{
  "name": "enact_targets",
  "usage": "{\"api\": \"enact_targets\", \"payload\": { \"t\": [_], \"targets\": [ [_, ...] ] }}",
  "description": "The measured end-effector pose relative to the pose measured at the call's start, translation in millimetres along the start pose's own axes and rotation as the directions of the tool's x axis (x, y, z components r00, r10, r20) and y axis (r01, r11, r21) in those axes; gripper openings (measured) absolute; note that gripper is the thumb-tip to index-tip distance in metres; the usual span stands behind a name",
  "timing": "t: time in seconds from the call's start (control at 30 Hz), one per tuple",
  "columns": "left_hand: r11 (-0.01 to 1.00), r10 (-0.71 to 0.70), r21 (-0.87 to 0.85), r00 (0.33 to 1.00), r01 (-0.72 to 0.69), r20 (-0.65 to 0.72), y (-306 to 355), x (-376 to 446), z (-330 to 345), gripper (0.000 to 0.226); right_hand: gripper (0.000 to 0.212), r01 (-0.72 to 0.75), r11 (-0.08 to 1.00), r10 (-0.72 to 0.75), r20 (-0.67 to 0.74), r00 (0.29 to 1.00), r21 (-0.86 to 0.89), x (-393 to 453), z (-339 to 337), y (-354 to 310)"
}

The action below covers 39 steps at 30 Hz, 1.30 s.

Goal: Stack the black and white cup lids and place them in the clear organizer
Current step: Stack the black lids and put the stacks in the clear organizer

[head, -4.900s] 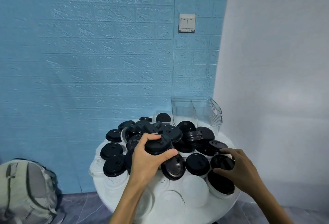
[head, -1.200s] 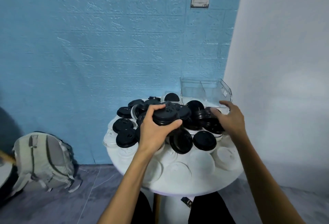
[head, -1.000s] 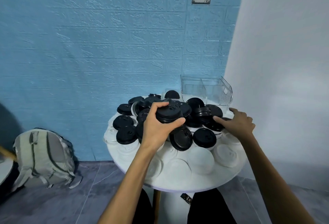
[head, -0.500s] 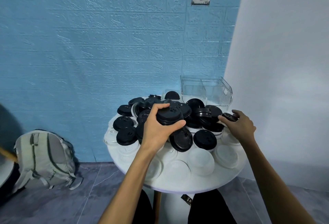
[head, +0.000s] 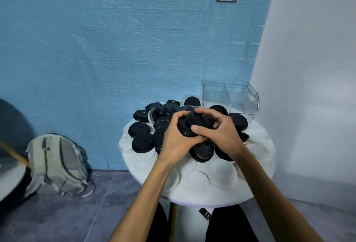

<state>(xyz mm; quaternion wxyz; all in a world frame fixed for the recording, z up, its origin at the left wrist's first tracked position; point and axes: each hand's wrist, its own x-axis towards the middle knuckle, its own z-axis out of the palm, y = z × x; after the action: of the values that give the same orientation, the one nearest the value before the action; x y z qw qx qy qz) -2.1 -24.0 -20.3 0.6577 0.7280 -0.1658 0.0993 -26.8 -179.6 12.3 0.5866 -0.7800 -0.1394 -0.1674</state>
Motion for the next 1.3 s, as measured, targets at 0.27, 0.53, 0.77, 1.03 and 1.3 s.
{"api": "enact_targets", "payload": {
  "t": [0.27,0.53,0.77,1.03,1.3],
  "targets": [
    [1.0,0.02,-0.023,1.0,-0.019,0.021,-1,-1,-3,0.091,0.048,0.076,0.98,-0.036,0.215,0.976,-0.184,18,12,-2],
    [0.998,0.011,-0.068,0.998,-0.015,-0.06,3,1,-11,0.071,0.039,-0.091,0.979,0.091,-0.008,0.996,-0.182,12,-25,27],
    [0.999,-0.016,-0.044,0.999,0.014,-0.047,0,4,-7,0.07,0.059,-0.31,0.559,0.376,-0.097,0.921,-0.769,-3,-56,57],
    [0.999,-0.028,-0.039,0.999,0.027,-0.023,1,0,-5,0.071,0.068,-0.287,0.534,0.367,-0.089,0.926,-0.795,-15,-48,66],
    [0.999,-0.029,-0.026,0.999,0.028,-0.029,-1,2,-7,0.073,0.06,-0.284,0.659,0.278,-0.125,0.953,-0.697,-12,-57,42]
  ]
}}
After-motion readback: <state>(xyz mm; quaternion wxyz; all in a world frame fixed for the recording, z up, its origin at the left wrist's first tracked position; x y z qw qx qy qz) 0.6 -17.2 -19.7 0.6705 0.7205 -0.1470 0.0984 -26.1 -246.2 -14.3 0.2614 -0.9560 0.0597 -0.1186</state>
